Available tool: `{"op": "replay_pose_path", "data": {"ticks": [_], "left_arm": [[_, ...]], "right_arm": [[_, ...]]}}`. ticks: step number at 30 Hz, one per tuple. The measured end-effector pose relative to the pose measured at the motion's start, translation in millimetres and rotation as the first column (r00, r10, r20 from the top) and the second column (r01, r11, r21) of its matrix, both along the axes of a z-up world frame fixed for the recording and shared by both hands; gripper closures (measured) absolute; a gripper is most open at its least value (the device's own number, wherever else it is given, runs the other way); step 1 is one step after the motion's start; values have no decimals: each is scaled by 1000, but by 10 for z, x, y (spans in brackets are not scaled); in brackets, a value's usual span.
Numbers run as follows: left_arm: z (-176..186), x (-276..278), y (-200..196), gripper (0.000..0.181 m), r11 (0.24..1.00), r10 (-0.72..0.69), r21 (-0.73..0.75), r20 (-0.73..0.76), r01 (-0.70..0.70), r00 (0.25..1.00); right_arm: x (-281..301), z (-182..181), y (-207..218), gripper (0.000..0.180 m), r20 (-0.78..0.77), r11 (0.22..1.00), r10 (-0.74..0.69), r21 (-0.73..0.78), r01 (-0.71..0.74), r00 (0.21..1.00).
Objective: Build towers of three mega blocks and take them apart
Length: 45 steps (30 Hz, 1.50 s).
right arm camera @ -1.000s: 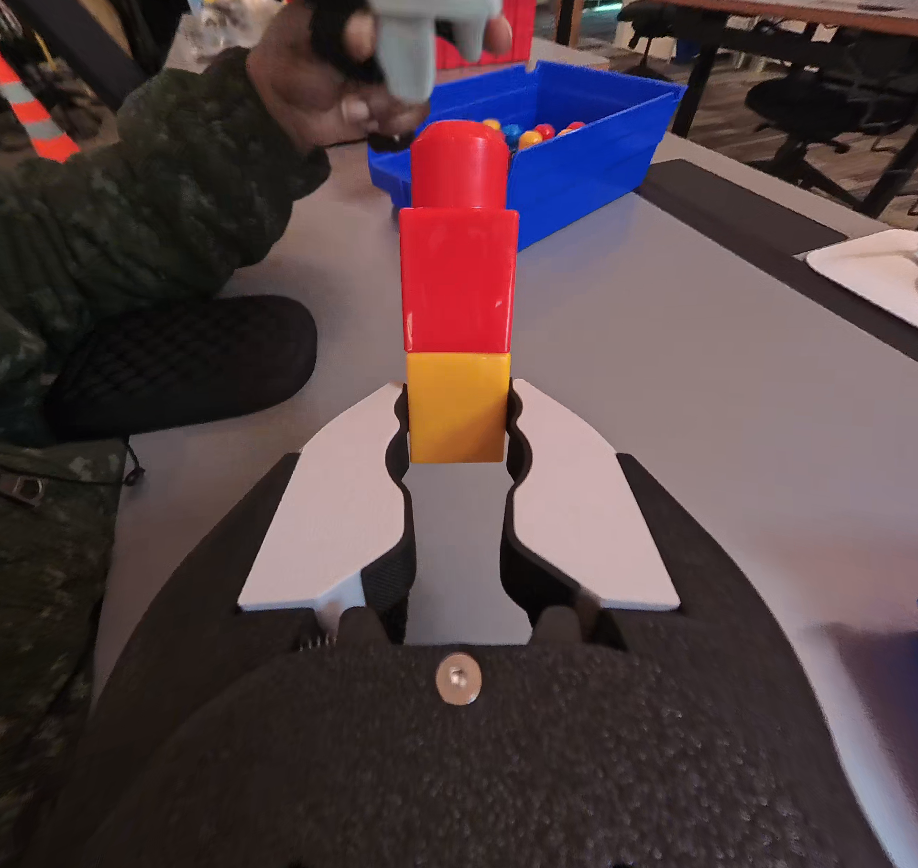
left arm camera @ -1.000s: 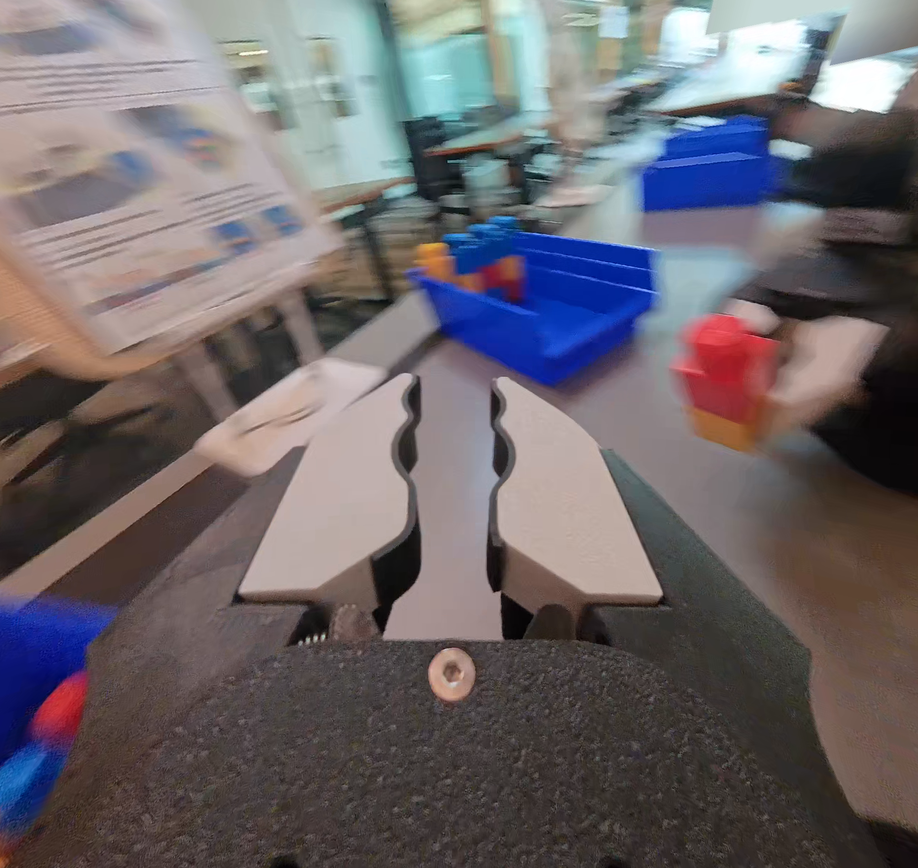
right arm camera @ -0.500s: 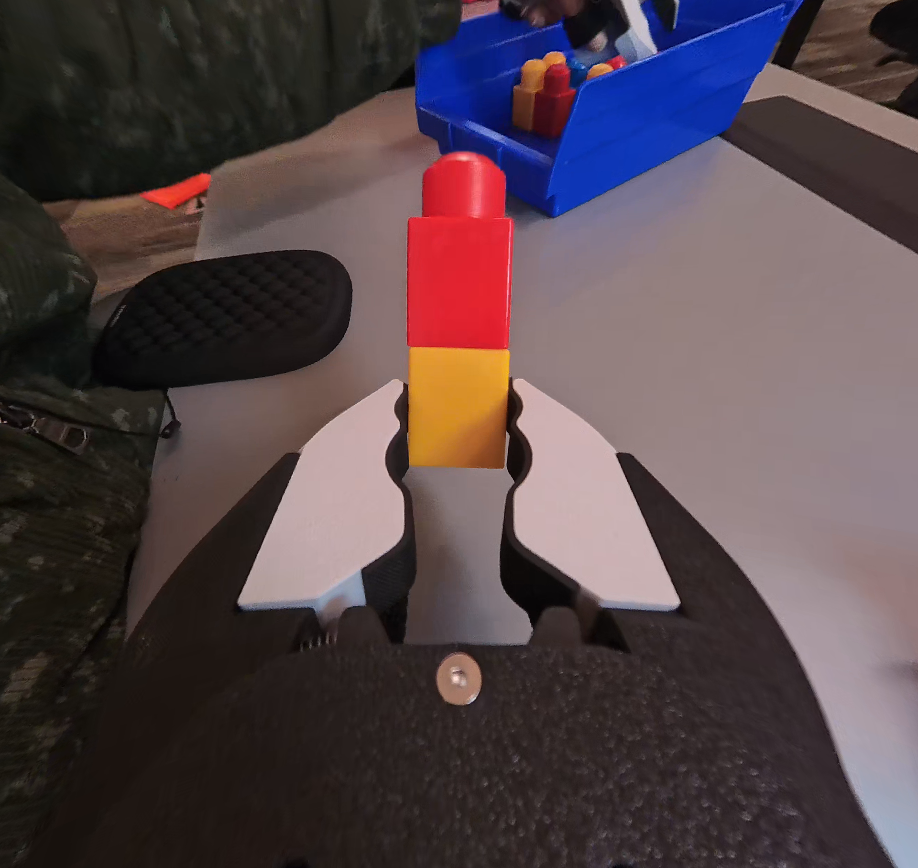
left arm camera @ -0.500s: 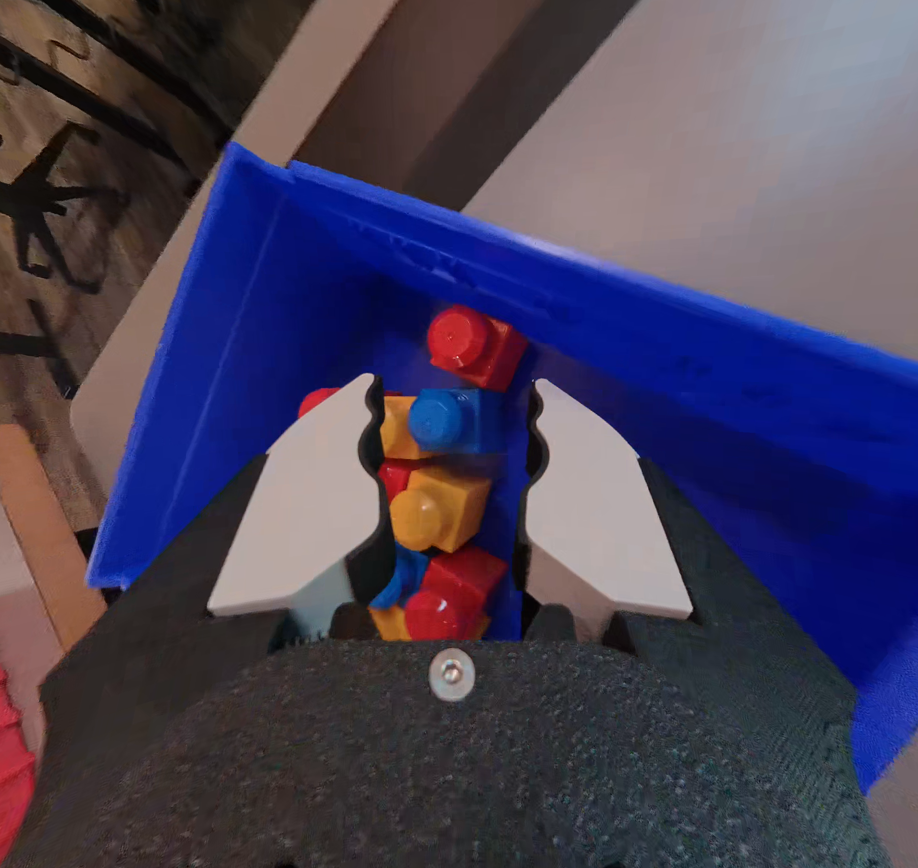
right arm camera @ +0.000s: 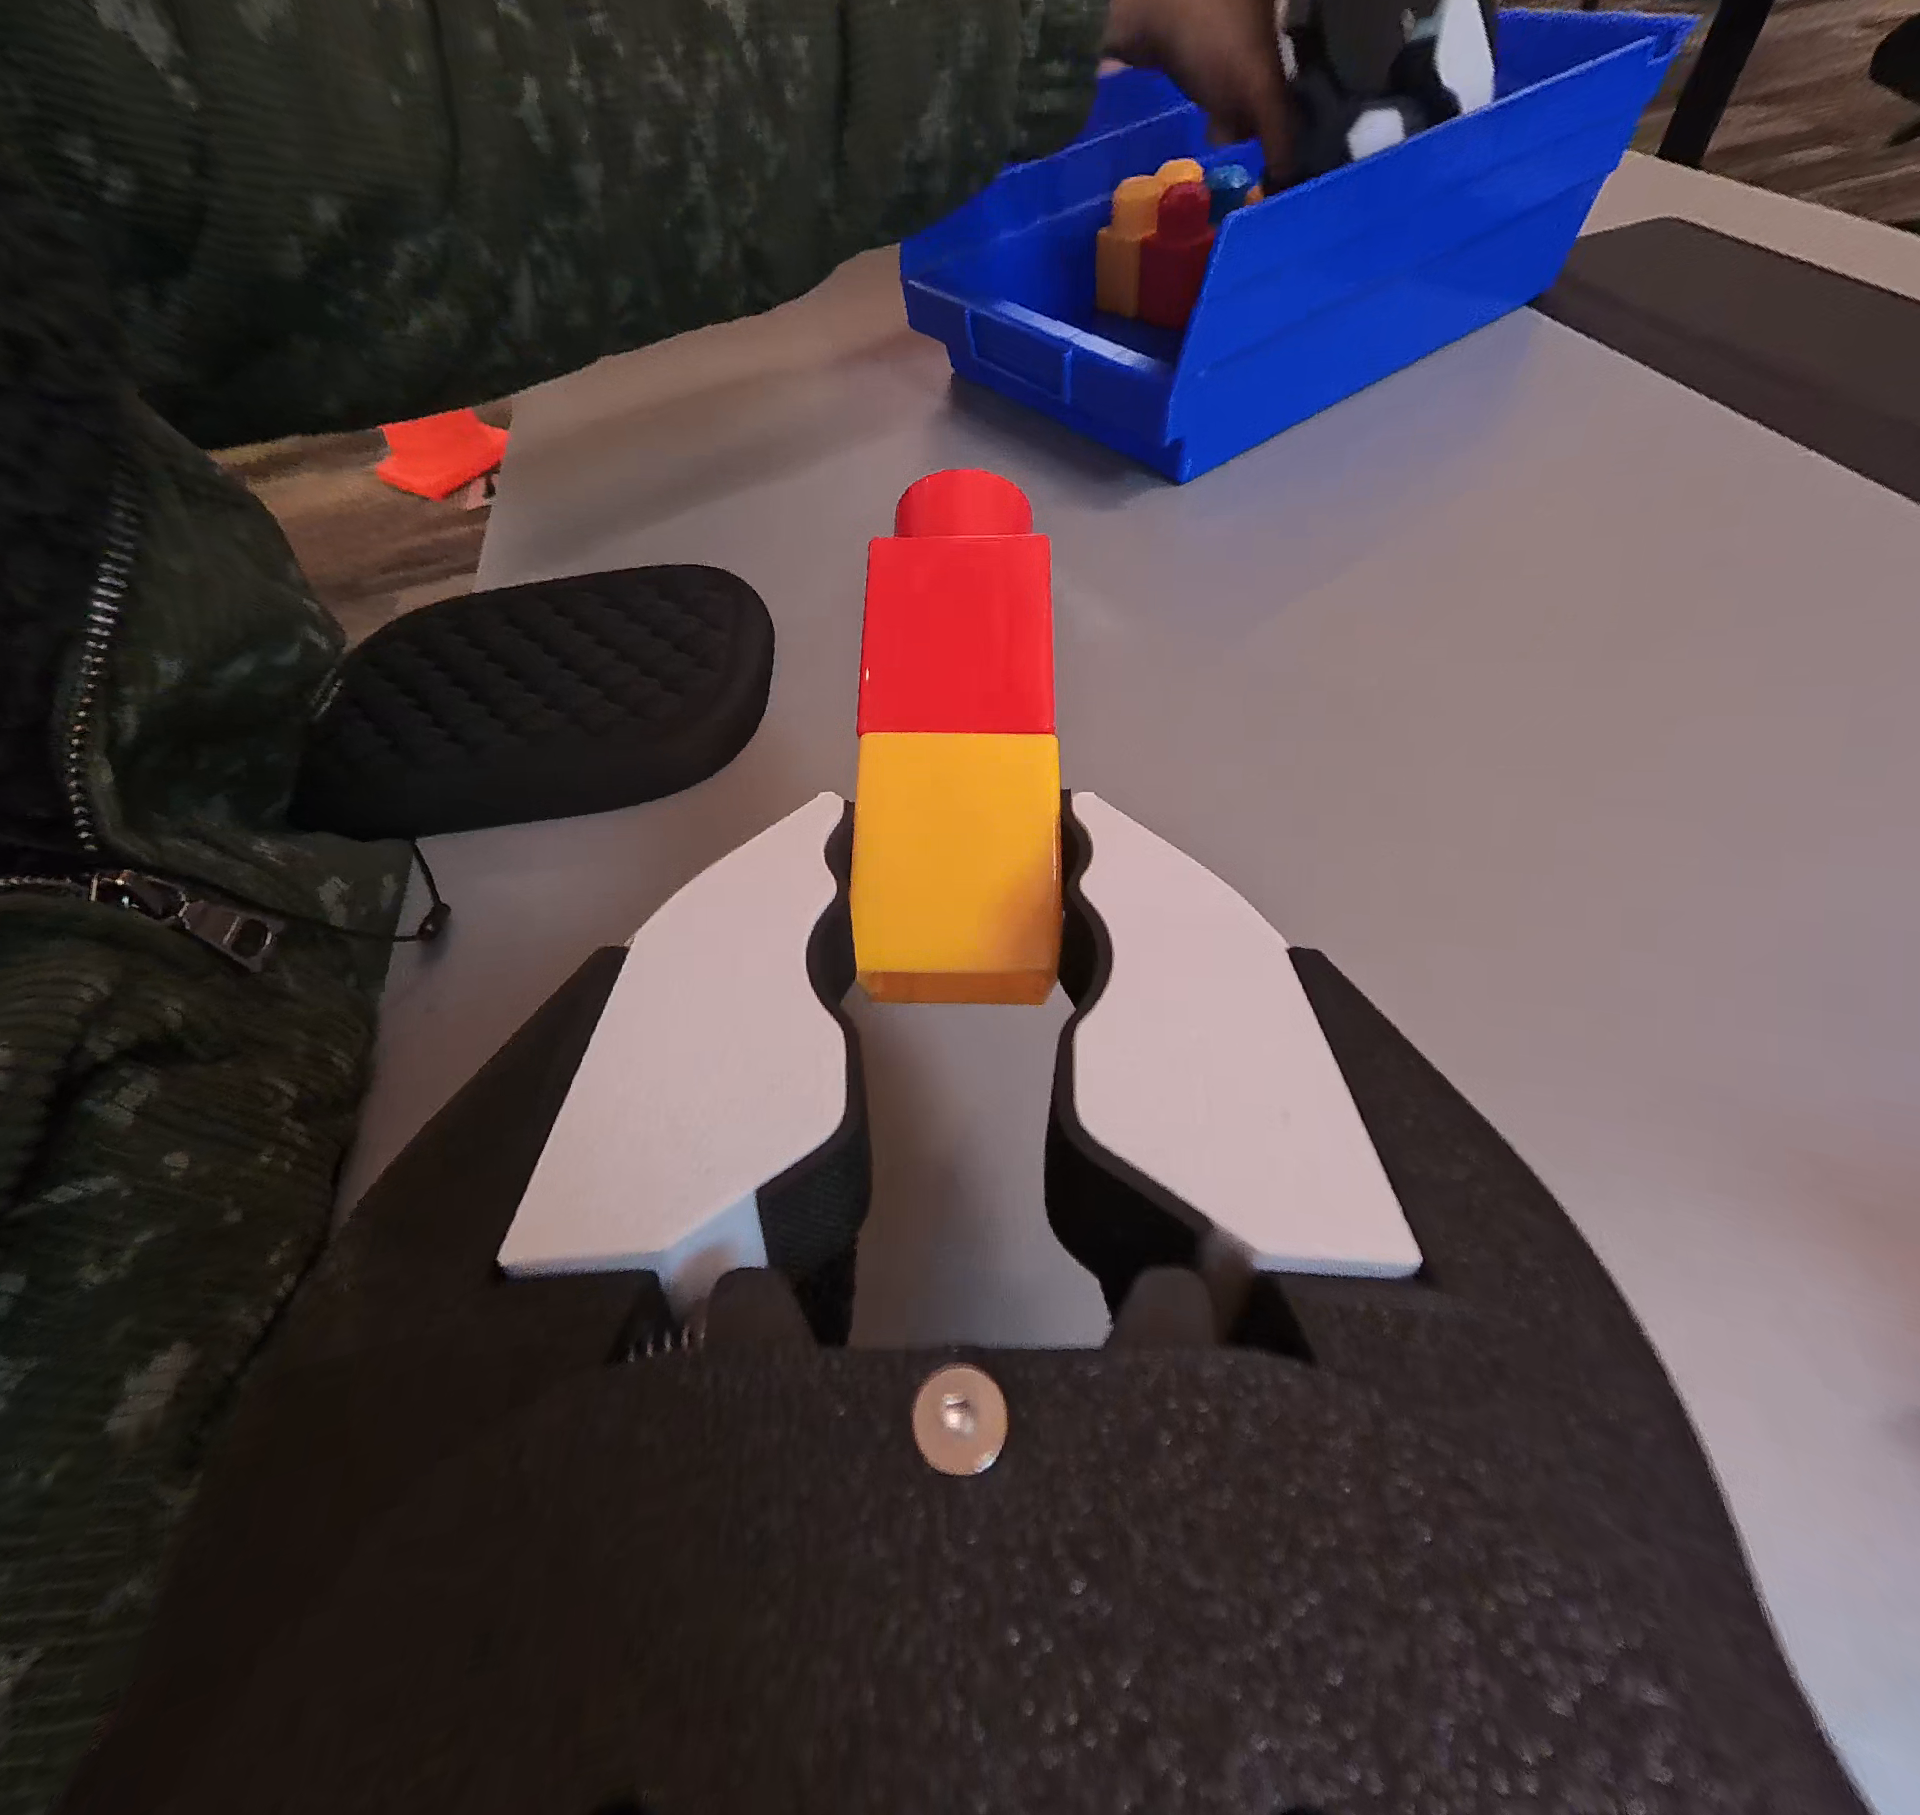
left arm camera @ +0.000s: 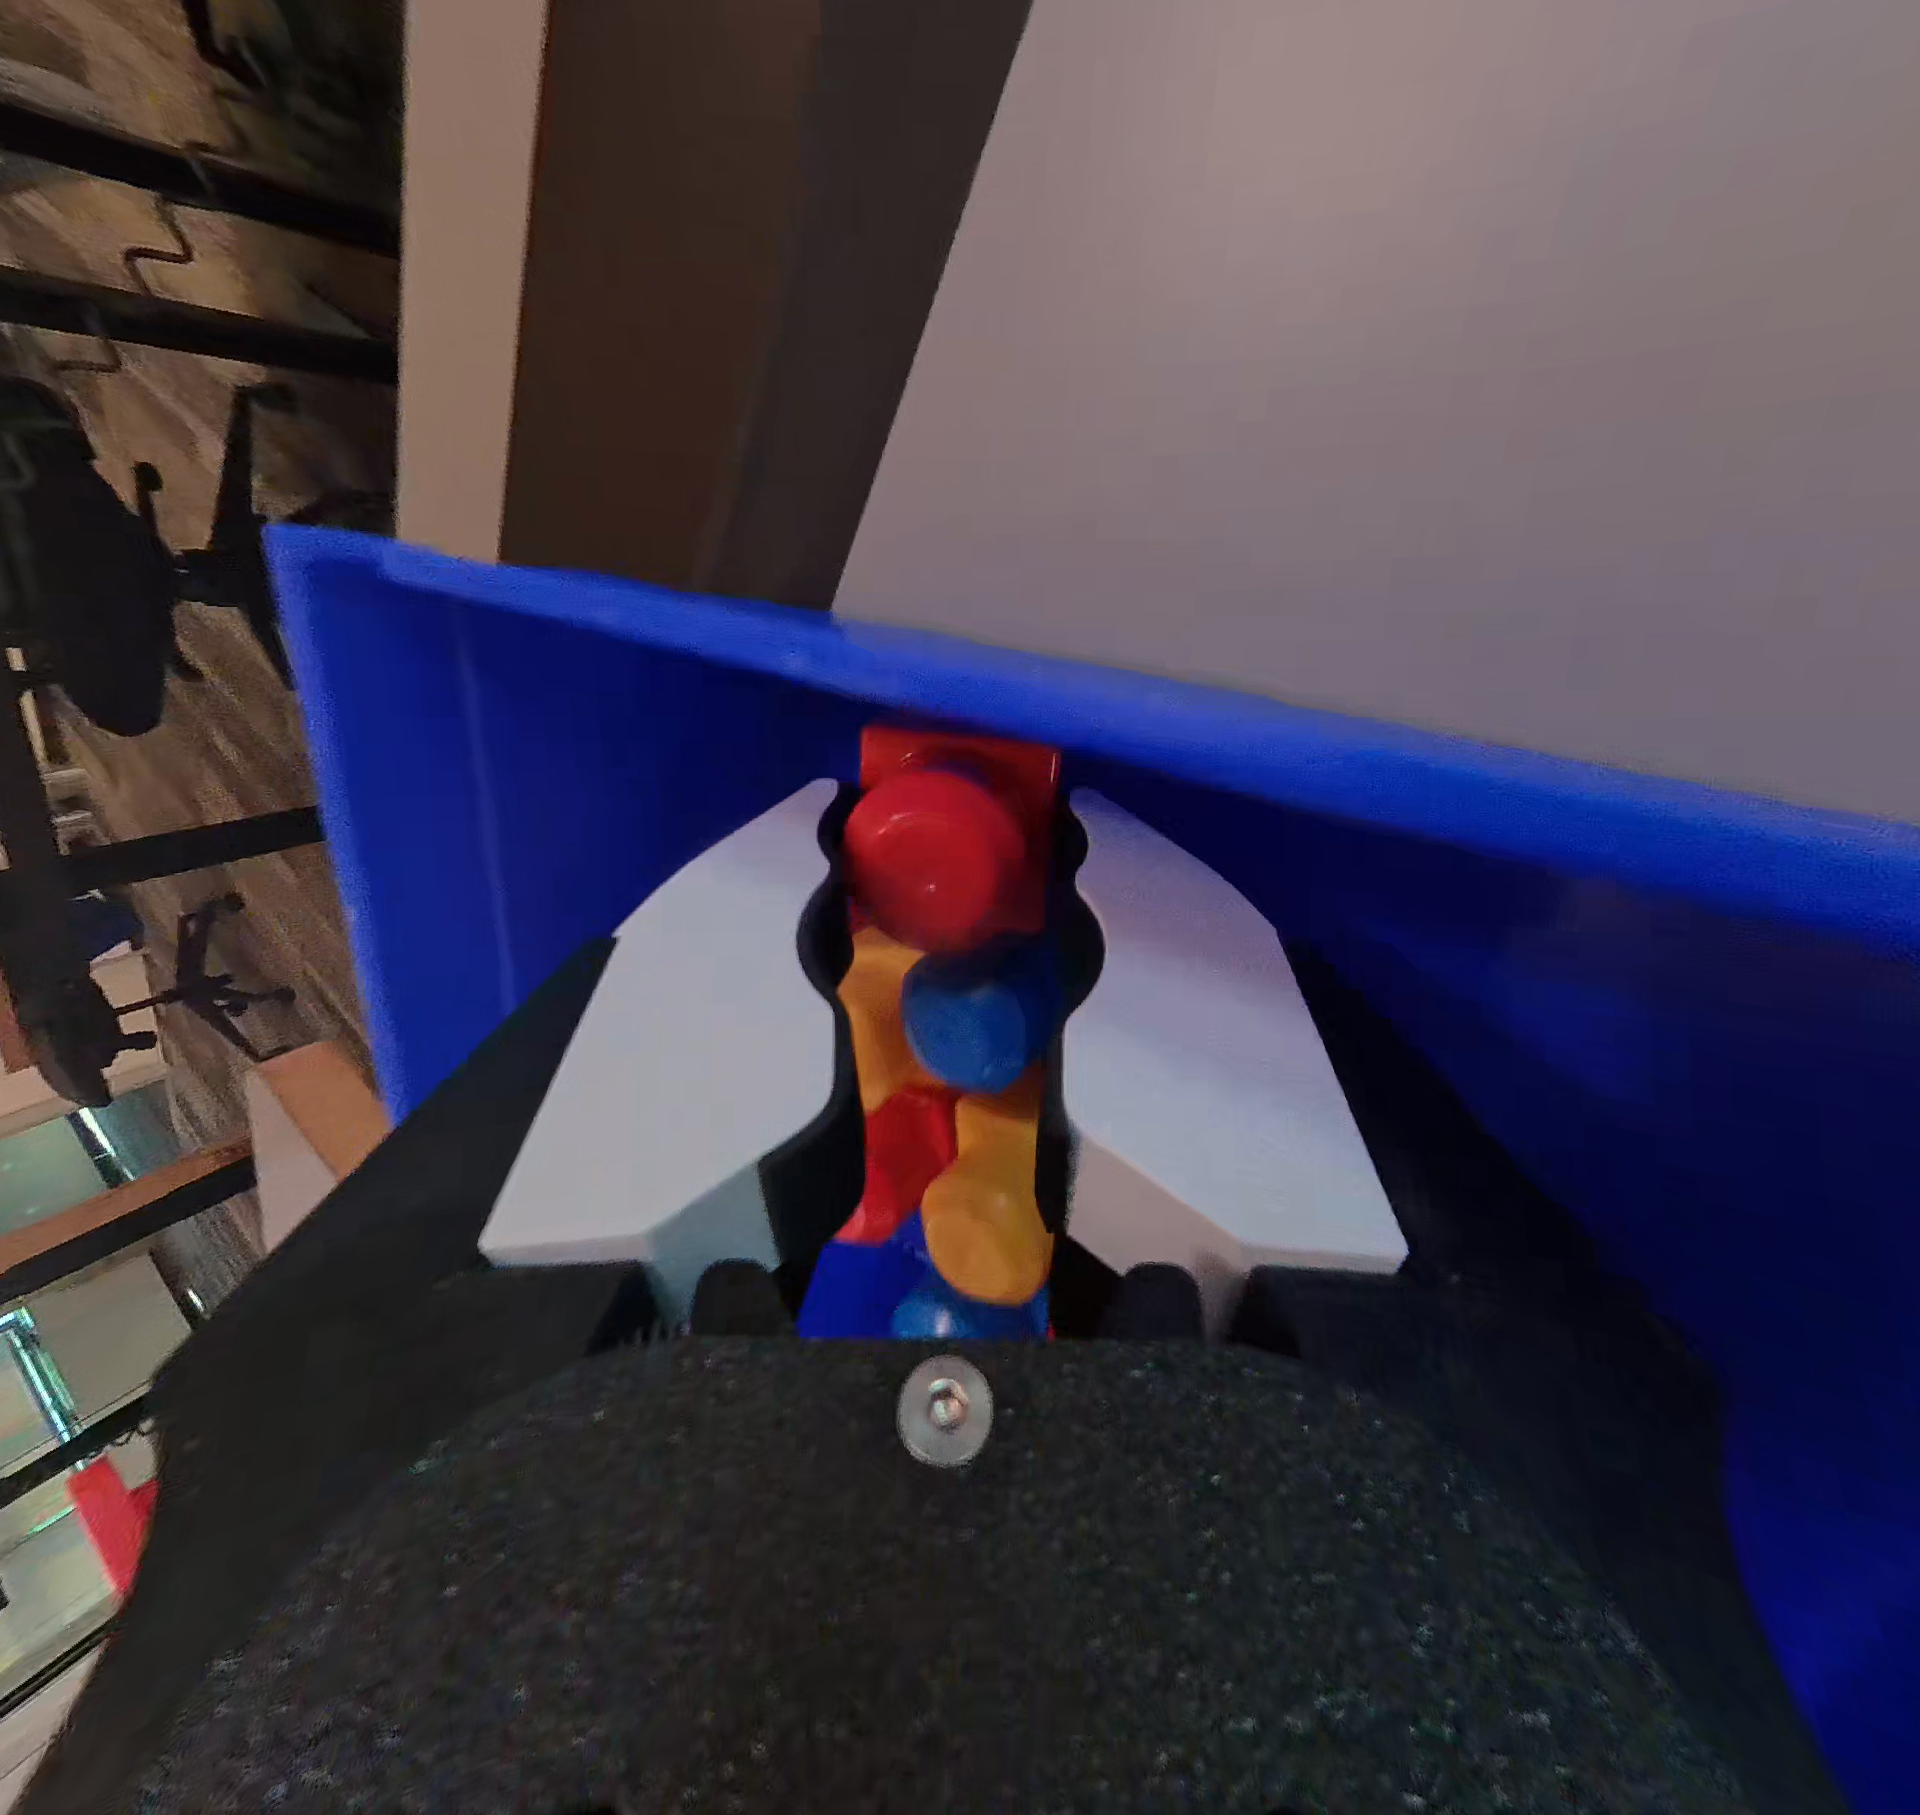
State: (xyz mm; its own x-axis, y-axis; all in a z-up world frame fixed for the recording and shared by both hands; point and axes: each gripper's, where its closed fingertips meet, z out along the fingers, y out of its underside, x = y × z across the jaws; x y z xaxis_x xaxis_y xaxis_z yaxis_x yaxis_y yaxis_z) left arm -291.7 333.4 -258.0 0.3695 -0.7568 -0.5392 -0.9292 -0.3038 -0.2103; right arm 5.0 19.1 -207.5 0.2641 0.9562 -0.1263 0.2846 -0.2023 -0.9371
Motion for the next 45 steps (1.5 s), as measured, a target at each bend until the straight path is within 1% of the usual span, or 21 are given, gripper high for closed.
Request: {"op": "replay_pose_path", "data": {"ticks": [2,4,6,7,8,10,12,14,15,16,18,21,22,23,27,28,31,33,39,43,45], "left_arm": [[238,-48,-75,145,999,-2,53,36,0,999],[568,-65,-194,145,993,-5,120,134,-11,991],[945,70,-410,145,984,-64,180,308,8,949],[1129,216,-581,145,979,-123,197,414,44,902],[1307,409,-793,145,971,-203,216,515,102,833],[1589,843,-1310,145,932,-363,262,674,250,643],[1722,1258,-1856,145,864,-478,314,757,394,445],[1695,1626,-2341,145,788,-536,347,794,509,288],[1643,1795,-2547,145,751,-544,353,810,558,220],[1562,1948,-2721,145,718,-542,347,822,603,173],[1384,2198,-2973,145,663,-522,323,846,675,107],[1210,2410,-3137,146,616,-467,284,883,734,50],[1172,2435,-3160,146,606,-446,262,894,751,48],[1138,2444,-3164,146,603,-439,250,897,758,54],[1157,2436,-3141,146,615,-436,272,899,740,32],[1175,2448,-3134,146,624,-436,288,900,727,18],[1258,2511,-3144,146,641,-394,332,916,692,-75],[1207,2531,-3155,145,633,-402,317,914,706,-50],[1168,2532,-3182,145,626,-411,307,911,717,-32],[1159,2537,-3173,145,637,-389,300,920,710,-41],[1194,2548,-3154,145,653,-372,307,926,692,-59]], "right_arm": [[30,17,29,143,-11,1000,-17,0,17,1000],[59,76,53,143,-35,999,-33,10,34,999],[90,139,84,143,-57,998,-49,23,51,997],[104,163,99,143,-63,998,-57,31,59,996],[114,181,108,143,-66,997,-62,39,65,996],[118,217,103,144,-70,996,-63,60,67,996],[96,245,67,144,-63,994,-54,93,60,997],[49,262,5,143,-54,991,-34,126,41,998],[21,273,-31,144,-57,990,-21,137,29,998],[-4,284,-63,144,-61,989,-9,146,18,998],[-44,276,-109,143,-51,987,10,158,-2,999],[-67,221,-142,144,-22,987,21,158,-17,1000],[-68,196,-145,144,-13,986,22,163,-19,1000],[-70,199,-151,144,-23,987,23,162,-19,999],[-53,287,-140,144,-72,990,26,141,-16,997],[-47,299,-130,144,-76,989,20,145,-9,997],[-26,391,-137,144,-149,994,20,112,-3,989],[-9,378,-137,144,-132,992,20,125,-4,991],[2,361,-159,144,-112,990,26,137,-10,993],[4,346,-158,144,-107,990,22,138,-7,994],[7,359,-142,144,-111,988,10,153,7,994]]}}
